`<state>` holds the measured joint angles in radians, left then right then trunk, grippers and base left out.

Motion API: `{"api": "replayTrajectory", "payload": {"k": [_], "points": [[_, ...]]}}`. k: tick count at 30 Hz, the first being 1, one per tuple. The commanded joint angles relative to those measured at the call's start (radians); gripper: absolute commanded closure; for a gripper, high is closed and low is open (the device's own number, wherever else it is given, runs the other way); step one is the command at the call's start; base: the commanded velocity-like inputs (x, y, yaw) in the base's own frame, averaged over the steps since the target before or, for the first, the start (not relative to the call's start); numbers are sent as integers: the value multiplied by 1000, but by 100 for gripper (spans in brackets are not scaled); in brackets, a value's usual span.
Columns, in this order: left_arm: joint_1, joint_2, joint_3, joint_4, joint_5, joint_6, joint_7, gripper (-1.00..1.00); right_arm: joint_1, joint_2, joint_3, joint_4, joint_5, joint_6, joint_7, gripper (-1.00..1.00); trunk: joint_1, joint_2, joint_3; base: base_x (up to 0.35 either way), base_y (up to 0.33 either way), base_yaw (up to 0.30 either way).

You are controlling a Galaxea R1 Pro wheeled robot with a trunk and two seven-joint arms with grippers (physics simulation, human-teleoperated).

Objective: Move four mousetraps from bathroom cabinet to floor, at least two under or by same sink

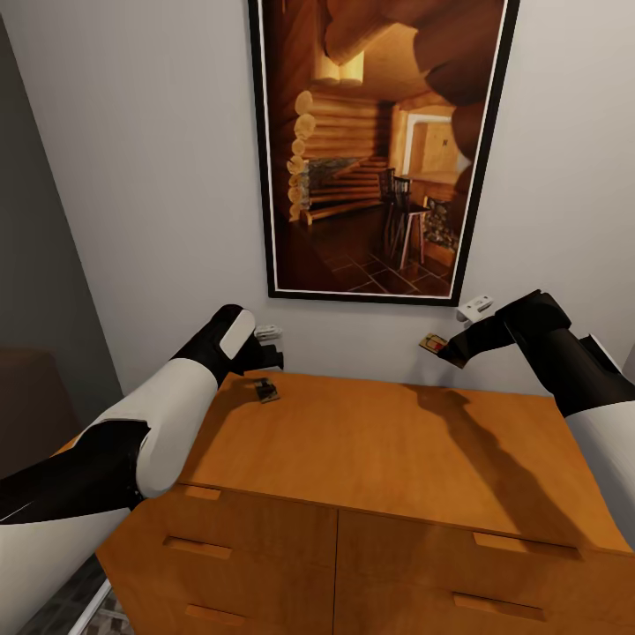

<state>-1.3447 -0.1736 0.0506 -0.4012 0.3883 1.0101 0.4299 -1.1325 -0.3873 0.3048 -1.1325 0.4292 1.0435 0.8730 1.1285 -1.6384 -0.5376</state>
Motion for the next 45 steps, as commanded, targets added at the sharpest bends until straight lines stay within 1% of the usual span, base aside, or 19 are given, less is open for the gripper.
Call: {"api": "replayTrajectory", "payload": {"k": [1,20,28,45], "points": [[-1,-1,5,-1,7,2,9,-100,-1,-1,2,-1,8,4,8,100,0,-1,-1,0,0,0],[-1,-1,5,-1,7,2,9,-100,-1,-1,2,-1,8,4,8,100,0,-1,-1,2,0,0],[-1,-1,5,2,8,3,8,-100,-1,-1,2,-1,8,4,8,100,0,-1,-1,120,0,0],[-1,-1,6,5,9,4,7,-100,-1,-1,2,-2,9,4,9,100,0,-1,-1,11,0,0]]}}
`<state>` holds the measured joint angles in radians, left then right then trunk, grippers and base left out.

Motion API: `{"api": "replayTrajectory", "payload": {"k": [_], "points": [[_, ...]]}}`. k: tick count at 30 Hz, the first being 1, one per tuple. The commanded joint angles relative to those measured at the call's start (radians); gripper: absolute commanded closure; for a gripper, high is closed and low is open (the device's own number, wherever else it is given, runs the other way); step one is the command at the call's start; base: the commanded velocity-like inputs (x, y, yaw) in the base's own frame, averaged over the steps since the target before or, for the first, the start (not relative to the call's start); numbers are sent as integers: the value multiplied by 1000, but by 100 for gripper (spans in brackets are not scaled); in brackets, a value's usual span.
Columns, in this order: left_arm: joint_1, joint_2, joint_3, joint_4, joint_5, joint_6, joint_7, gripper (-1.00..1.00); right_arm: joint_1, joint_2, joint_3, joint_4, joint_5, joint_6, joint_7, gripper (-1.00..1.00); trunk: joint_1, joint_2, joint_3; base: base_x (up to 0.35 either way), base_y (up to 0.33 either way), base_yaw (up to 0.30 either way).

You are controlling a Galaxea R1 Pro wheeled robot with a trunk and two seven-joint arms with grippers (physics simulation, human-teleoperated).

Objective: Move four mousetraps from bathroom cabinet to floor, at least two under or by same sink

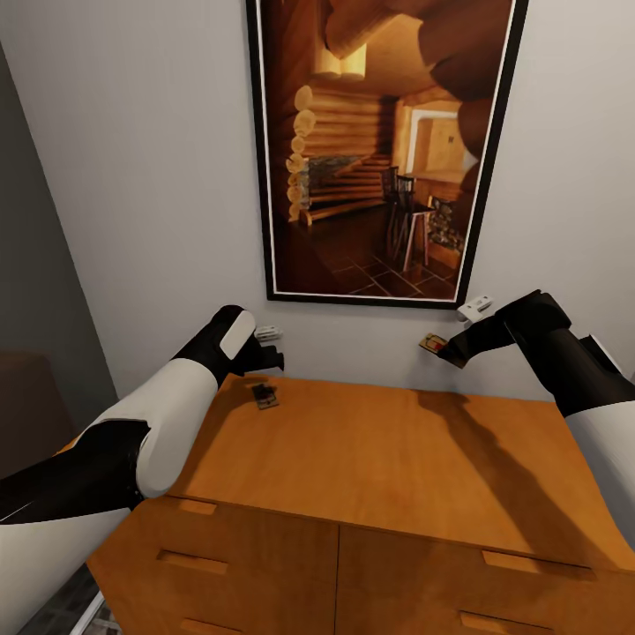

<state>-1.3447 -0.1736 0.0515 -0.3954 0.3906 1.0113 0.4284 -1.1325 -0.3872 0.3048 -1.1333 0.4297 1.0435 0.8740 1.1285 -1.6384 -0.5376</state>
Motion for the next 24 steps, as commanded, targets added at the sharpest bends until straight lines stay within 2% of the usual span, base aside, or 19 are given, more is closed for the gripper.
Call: {"api": "replayTrajectory", "payload": {"k": [1,15,19,24], "points": [[-1,-1,5,-1,7,3,9,-100,-1,-1,2,-1,8,4,8,100,0,-1,-1,0,0,0],[-1,-1,4,-3,9,3,-1,-100,17,4,3,-19,4,4,9,100,0,-1,-1,0,0,0],[-1,-1,4,-3,9,3,-2,-100,51,4,3,-50,0,4,11,100,0,-1,-1,0,0,0],[-1,-1,5,-3,10,3,-2,-100,105,1,2,-166,-5,4,23,100,0,-1,-1,0,0,0]]}}
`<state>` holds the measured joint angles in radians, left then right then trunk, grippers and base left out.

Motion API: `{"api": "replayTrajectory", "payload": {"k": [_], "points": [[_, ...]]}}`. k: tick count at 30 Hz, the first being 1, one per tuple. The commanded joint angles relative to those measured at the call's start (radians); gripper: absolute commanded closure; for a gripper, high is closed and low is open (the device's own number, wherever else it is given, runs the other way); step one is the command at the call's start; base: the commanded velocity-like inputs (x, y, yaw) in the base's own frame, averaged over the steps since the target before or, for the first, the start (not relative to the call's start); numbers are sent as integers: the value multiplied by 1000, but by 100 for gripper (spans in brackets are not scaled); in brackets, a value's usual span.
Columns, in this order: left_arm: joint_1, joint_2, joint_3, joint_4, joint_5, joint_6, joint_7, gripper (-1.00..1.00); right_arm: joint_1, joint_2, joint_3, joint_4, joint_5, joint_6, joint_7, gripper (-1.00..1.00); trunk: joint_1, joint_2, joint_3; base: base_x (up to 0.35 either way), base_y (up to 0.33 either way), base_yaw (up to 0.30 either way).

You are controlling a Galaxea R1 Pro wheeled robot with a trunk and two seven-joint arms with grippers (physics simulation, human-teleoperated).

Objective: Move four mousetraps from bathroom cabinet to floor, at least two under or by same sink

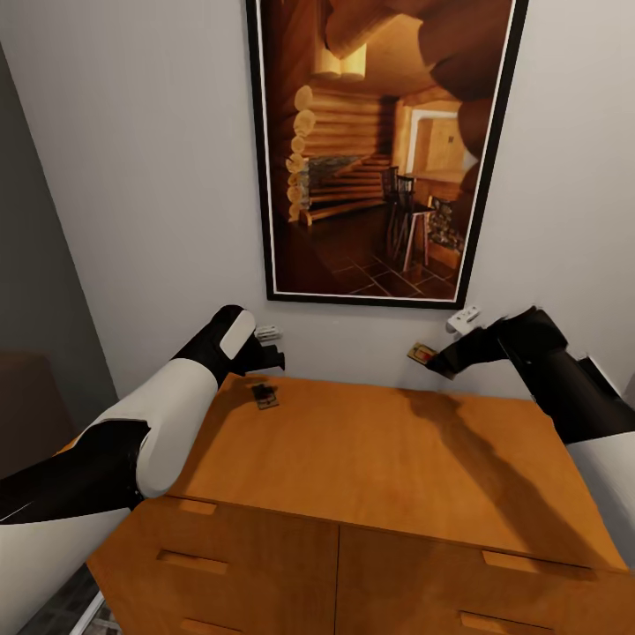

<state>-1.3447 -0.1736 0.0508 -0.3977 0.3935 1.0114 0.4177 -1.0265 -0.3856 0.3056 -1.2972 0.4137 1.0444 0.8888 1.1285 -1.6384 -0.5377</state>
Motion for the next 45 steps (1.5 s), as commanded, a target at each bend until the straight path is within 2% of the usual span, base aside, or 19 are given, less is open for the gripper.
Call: {"api": "replayTrajectory", "payload": {"k": [1,7,12,20,21,24,28,34,45], "points": [[-1,-1,5,-1,7,3,9,-100,10,-1,1,-20,11,3,10,100,0,-1,-1,0,0,0],[-1,-1,5,-1,7,3,8,-100,92,-3,1,-82,9,3,31,100,0,-1,-1,0,0,0],[-1,-1,6,-1,7,3,8,-100,112,-16,0,-92,8,3,48,100,0,-1,-1,0,0,0],[-1,-1,5,-1,7,2,7,-100,118,-85,-2,-108,9,3,145,100,0,-1,-1,0,0,0],[-1,-1,6,-1,7,2,7,-100,118,-102,-3,-109,9,3,162,100,0,-1,-1,0,0,0],[-1,-1,6,-1,7,3,7,-100,118,-135,-5,-110,9,3,181,100,0,-1,-1,0,0,0],[-1,-1,5,-1,7,3,7,-100,118,-160,-7,-110,11,3,190,100,0,-1,-1,0,0,0],[-1,-1,5,-1,7,4,13,-100,118,-173,-9,-110,14,3,193,100,0,-1,-1,0,0,0],[-1,-1,6,2,6,4,15,-100,118,-173,-9,-109,14,3,194,100,0,-1,-1,0,0,0]]}}
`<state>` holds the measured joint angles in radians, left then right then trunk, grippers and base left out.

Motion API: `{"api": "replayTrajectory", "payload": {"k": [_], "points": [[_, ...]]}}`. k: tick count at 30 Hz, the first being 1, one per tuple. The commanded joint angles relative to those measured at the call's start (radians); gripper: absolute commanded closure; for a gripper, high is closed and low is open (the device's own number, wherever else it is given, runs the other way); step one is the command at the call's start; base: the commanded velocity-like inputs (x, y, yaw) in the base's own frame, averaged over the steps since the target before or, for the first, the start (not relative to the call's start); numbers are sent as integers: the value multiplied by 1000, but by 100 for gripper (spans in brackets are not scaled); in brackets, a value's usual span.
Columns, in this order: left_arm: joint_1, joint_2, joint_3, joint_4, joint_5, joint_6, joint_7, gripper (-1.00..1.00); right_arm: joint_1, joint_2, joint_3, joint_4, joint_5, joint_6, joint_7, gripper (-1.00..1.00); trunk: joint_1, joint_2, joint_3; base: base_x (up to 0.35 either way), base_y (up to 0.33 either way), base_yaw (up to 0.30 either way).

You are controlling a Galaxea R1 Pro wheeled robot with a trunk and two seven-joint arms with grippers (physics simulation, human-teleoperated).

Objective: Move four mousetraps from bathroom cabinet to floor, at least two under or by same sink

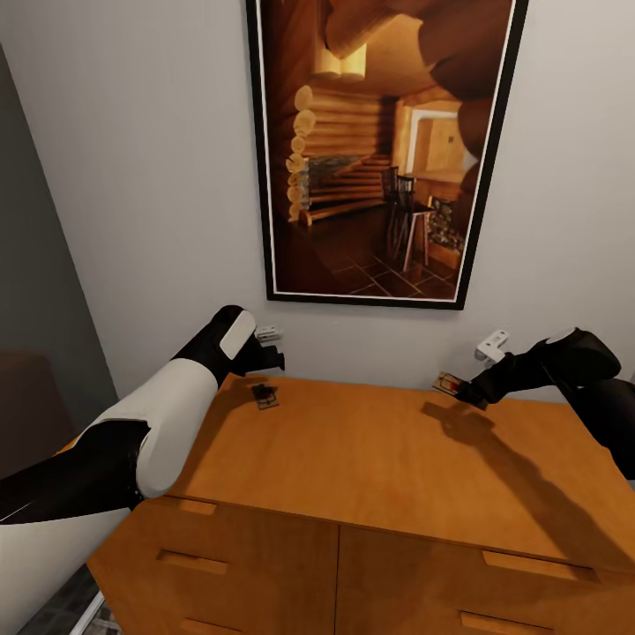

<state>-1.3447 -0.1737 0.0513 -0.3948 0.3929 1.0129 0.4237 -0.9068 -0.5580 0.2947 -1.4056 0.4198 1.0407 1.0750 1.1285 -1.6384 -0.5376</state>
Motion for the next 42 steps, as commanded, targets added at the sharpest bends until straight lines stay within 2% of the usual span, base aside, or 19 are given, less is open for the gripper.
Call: {"api": "replayTrajectory", "payload": {"k": [1,18,35,42], "points": [[-1,-1,5,-1,7,3,9,-100,-1,0,1,-1,8,7,8,100,0,-1,-1,0,0,0],[-1,-1,5,-1,5,1,10,-100,-1,0,0,-4,5,7,10,100,0,-1,-1,0,0,0],[-1,-1,2,-1,4,1,10,-100,-1,-2,0,-70,6,7,46,100,0,-1,-1,0,0,0],[-1,-1,2,-1,4,1,11,-100,-1,5,-9,-55,8,7,39,100,0,-1,-1,0,0,0]]}}
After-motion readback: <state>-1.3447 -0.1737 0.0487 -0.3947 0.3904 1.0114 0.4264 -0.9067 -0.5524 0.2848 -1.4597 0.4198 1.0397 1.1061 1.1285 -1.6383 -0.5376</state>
